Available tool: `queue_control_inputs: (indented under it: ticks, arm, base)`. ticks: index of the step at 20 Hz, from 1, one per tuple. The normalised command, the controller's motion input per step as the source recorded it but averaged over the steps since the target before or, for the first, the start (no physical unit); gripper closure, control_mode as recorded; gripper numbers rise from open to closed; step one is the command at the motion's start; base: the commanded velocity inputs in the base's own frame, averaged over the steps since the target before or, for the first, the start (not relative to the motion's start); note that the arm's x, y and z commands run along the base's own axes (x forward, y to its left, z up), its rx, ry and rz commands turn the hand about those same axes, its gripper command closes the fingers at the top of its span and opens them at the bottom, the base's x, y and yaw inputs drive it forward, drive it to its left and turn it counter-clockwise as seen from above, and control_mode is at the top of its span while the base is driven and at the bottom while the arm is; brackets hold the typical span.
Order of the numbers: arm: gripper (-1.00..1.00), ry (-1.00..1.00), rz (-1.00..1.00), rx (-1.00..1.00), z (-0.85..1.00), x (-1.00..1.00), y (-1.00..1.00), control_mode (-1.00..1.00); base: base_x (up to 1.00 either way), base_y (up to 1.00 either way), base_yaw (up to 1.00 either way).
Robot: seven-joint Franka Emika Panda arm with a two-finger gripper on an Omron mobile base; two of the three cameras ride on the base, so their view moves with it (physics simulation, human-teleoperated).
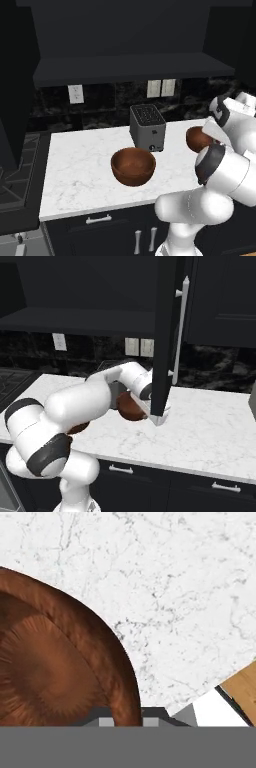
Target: Pick up the bowls on the counter and stack them on top of one another in the open cabinet. Place the smaller bowl on top of the larger bowl.
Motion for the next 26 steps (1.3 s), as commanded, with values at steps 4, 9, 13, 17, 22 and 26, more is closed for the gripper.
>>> queue_control_inputs:
  ticks: [4,9,13,17,22,26]
  arm:
    - [1.00,0.00,0.00,0.06,1.00,-0.83,0.39,-1.00]
    - [1.00,0.01,0.02,0.00,0.62,-0.26,0.92,-1.00]
    - [1.00,0.01,0.05,0.00,0.29,0.00,1.00,-1.00]
    - [1.00,0.00,0.07,0.00,0.22,0.00,1.00,-1.00]
    - [1.00,0.07,0.11,0.00,0.12,0.00,1.00,-1.00]
    - [1.00,0.21,0.16,-0.03,-0.01,0.00,1.00,-1.00]
  base:
    - [0.00,0.00,0.00]
    - [0.00,0.00,0.00]
    - [0.00,0.00,0.00]
    - [0.00,0.00,0.00]
    - [0.00,0.00,0.00]
    - [0.00,0.00,0.00]
